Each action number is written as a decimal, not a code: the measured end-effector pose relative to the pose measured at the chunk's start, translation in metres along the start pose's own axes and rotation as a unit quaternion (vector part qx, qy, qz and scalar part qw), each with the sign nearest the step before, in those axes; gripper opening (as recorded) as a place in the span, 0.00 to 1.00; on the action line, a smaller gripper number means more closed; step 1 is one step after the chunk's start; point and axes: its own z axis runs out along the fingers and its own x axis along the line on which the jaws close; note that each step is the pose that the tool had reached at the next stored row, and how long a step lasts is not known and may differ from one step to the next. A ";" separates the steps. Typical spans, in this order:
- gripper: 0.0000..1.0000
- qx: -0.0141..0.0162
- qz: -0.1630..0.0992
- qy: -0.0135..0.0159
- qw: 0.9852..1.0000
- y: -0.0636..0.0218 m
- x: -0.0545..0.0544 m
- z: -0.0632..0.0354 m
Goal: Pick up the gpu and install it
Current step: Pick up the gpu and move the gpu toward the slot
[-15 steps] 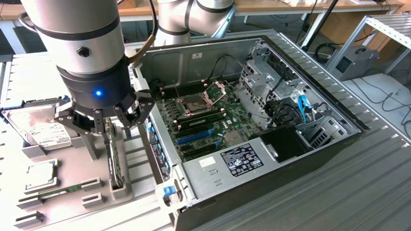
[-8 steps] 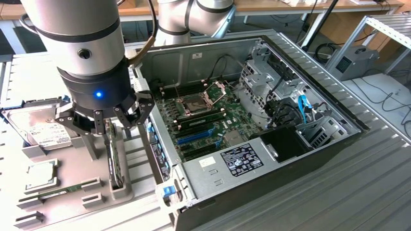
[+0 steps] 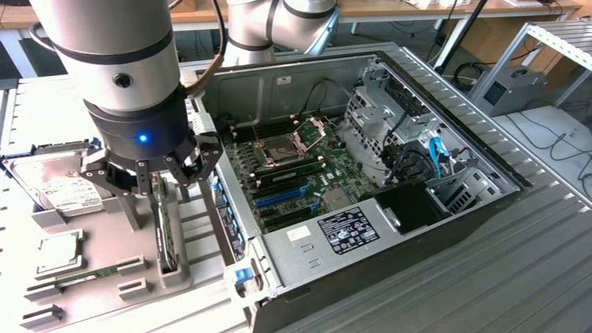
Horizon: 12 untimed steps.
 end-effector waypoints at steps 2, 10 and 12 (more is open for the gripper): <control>0.42 0.000 0.000 0.000 1.000 0.0000 0.000 0.0005; 0.42 0.000 0.000 0.000 1.000 -0.0001 0.000 0.0025; 0.42 0.000 0.000 0.000 1.000 -0.0001 0.000 0.0030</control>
